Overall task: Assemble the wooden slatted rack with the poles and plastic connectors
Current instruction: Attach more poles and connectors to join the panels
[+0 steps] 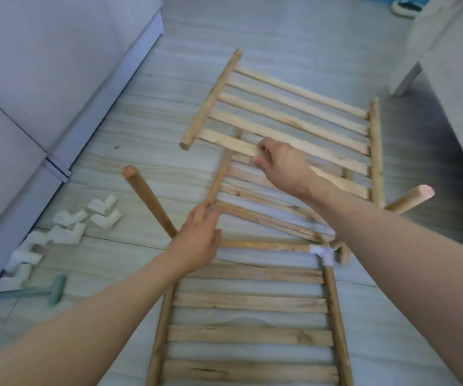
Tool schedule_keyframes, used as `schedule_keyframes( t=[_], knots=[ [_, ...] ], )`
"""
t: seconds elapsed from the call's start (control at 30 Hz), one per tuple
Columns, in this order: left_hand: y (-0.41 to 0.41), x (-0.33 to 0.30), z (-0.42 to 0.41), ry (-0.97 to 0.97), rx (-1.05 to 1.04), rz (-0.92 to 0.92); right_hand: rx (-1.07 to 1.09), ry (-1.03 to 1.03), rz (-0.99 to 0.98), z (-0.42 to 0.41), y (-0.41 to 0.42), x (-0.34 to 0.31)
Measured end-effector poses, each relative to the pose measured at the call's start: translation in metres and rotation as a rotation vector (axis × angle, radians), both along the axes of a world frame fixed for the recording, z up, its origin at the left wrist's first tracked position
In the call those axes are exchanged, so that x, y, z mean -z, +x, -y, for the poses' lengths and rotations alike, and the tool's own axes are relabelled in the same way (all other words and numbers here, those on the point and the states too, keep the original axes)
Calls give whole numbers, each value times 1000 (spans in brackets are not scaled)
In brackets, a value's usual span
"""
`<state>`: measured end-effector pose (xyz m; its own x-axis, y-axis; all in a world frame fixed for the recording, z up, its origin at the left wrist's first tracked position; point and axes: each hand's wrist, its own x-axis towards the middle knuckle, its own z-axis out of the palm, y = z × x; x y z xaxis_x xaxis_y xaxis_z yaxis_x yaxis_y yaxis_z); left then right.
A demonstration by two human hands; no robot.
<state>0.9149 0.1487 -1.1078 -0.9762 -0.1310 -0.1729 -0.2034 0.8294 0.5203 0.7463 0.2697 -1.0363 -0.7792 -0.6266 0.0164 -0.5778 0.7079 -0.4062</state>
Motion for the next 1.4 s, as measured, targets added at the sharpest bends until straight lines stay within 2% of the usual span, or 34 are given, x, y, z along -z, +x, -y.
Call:
schedule_keyframes(
  t=[0.17,0.3,0.37,0.47,0.53,0.57,0.67,0.73,0.77,0.83,0.9,0.97,1.03,1.17,1.3,1.4],
  knots=[
    [18,-74,-4,69,-43,35,-145,-88,-110,-8,42,-95],
    [56,-146,-16,146,-71,-30,-213,-198,-193,-11,96,-174],
    [87,-179,-17,181,-57,9,-231,-237,-209,-17,129,-204],
    [138,-213,-7,39,54,181,-226,-227,-251,-42,180,-230],
    [162,-231,5,22,-52,188,-231,-200,-270,-64,212,-234],
    [172,-240,10,125,-169,144,-231,-180,-276,-75,227,-233],
    [197,-274,13,664,-538,-48,-208,-72,-265,-108,262,-225],
    [208,-294,11,958,-616,-119,-210,-2,-257,-125,280,-219],
    [212,-304,7,1031,-596,-116,-217,27,-248,-132,288,-218],
    [216,-315,-7,1010,-505,-63,-238,80,-241,-142,299,-218],
    [214,-316,-26,888,-462,-27,-289,124,-265,-147,305,-218],
    [210,-313,-40,847,-523,-24,-339,137,-273,-149,311,-218],
    [207,-308,-47,923,-584,-24,-378,132,-318,-152,317,-215],
    [200,-299,-54,847,-638,-133,-396,87,-381,-154,325,-208],
    [195,-292,-57,687,-635,-298,-396,92,-273,-154,328,-206],
    [195,-284,-58,623,-638,-276,-451,155,-216,-153,328,-209]
  ],
)
